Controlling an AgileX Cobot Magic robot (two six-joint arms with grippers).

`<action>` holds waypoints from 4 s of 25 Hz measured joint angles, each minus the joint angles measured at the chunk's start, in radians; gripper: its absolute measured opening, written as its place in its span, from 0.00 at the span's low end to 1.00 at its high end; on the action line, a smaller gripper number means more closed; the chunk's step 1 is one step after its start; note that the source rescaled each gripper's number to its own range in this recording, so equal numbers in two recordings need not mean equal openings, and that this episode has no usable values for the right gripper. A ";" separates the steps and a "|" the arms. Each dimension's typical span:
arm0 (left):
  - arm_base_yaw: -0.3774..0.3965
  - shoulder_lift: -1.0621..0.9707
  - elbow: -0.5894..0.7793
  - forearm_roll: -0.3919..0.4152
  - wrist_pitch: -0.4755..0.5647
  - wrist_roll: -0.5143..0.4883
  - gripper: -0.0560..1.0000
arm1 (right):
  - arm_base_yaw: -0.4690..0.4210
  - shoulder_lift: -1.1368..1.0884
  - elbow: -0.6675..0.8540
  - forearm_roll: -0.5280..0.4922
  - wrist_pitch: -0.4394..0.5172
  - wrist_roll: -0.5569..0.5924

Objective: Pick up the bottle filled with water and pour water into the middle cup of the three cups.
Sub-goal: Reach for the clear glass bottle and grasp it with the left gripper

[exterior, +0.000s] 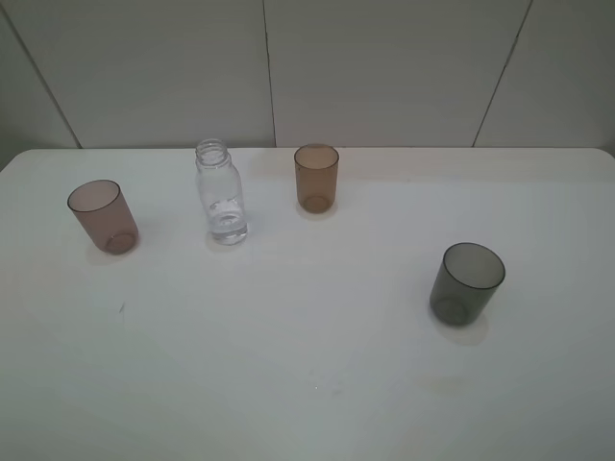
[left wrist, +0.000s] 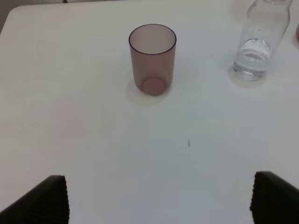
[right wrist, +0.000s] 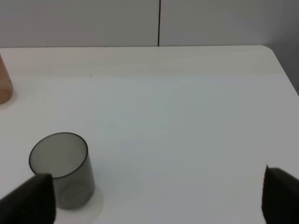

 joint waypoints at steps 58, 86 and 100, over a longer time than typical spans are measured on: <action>-0.043 1.007 -0.035 -0.645 -0.668 0.449 1.00 | 0.000 0.000 0.000 0.000 0.000 0.000; -0.492 1.334 -0.032 -0.639 -1.205 0.453 1.00 | 0.000 0.000 0.000 0.000 0.000 0.000; -0.415 1.489 -0.031 -0.552 -1.371 0.467 1.00 | 0.000 0.000 0.000 0.000 0.000 0.000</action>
